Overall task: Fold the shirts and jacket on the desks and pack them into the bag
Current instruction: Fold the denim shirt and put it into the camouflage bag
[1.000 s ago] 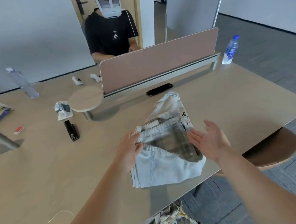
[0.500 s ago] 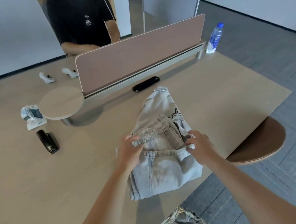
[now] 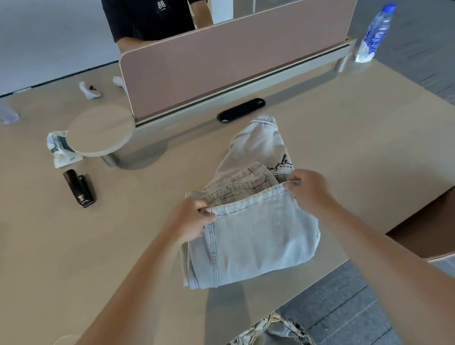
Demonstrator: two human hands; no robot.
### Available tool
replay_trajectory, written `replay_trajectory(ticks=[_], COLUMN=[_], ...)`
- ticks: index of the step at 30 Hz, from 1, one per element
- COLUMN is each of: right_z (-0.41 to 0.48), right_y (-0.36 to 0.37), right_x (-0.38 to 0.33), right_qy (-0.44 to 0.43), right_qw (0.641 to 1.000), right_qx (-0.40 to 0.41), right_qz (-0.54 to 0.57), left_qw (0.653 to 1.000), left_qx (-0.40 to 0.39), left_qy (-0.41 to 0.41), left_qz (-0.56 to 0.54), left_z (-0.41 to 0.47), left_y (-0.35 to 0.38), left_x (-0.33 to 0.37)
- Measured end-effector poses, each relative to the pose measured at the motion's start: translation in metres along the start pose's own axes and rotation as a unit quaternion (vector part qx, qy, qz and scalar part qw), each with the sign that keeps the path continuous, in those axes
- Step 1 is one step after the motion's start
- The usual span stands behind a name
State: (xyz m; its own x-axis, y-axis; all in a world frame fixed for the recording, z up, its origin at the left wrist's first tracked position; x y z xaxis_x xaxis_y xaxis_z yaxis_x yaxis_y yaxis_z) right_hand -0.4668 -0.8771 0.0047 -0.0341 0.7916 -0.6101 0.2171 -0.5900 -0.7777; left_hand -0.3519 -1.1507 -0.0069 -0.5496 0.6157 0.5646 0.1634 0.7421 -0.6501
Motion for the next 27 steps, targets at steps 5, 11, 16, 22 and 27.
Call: replay_trajectory(ticks=[5,11,16,22,27], right_z=[0.024,0.015,-0.001,-0.032,-0.042], right_y=[0.008,0.066,0.048,0.061,0.091], right_x=[-0.014,0.032,0.026,0.023,0.024], right_qy=[0.001,0.220,0.158,0.145,0.126], right_qw=[0.997,0.842,0.853,0.894,0.946], right_qx=[0.017,-0.056,-0.007,-0.091,-0.185], right_qz=[0.072,0.489,0.497,0.415,0.235], left_qw=[0.988,0.919,0.853,0.891,0.962], left_qx=[0.112,0.036,0.091,-0.007,-0.001], left_qy=[-0.032,-0.084,-0.057,-0.057,-0.061], left_qz=[-0.102,-0.383,-0.511,-0.450,-0.267], left_z=[0.019,0.033,0.010,-0.009,0.002], left_y=[-0.026,0.012,-0.001,0.019,0.027], left_x=[-0.005,-0.035,-0.035,-0.038,-0.064])
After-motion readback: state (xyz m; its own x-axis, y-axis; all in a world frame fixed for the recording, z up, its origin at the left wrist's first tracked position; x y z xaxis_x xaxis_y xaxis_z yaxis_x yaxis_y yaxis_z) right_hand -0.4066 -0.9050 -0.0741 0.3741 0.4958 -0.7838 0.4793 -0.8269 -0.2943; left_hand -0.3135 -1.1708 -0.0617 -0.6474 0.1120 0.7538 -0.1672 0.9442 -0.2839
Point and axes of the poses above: each hand's wrist, its own z-axis towards the middle knuckle, its own y-axis out of the palm, x = y × z, the point moved 6 cm from there along z, towards the middle knuckle, and after that the axes turned 4 degrees about -y, right-handed, at the moved point
